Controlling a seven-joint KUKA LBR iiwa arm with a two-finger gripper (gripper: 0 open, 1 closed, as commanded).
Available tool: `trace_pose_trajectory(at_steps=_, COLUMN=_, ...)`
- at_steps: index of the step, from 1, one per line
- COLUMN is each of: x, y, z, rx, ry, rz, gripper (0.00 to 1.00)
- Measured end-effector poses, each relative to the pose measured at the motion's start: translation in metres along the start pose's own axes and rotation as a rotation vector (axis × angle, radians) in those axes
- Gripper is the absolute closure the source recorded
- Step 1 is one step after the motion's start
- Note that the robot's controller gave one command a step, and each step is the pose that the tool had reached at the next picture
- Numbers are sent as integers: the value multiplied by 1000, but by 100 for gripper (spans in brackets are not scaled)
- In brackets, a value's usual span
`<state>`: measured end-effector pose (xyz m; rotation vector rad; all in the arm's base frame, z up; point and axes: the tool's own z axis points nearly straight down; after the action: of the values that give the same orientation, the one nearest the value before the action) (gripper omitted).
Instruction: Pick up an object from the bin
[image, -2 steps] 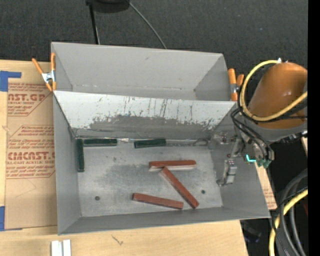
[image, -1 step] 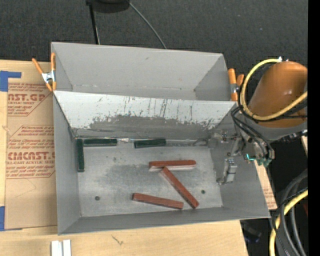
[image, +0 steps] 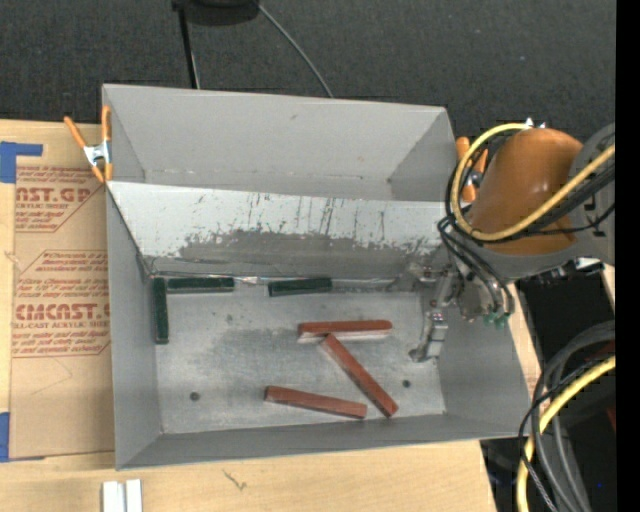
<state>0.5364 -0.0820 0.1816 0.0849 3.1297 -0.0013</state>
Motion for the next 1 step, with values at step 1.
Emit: trace_pose_trajectory(at_steps=1, x=-7, y=10, z=70, rx=-1, ry=5, rz=57, gripper=0)
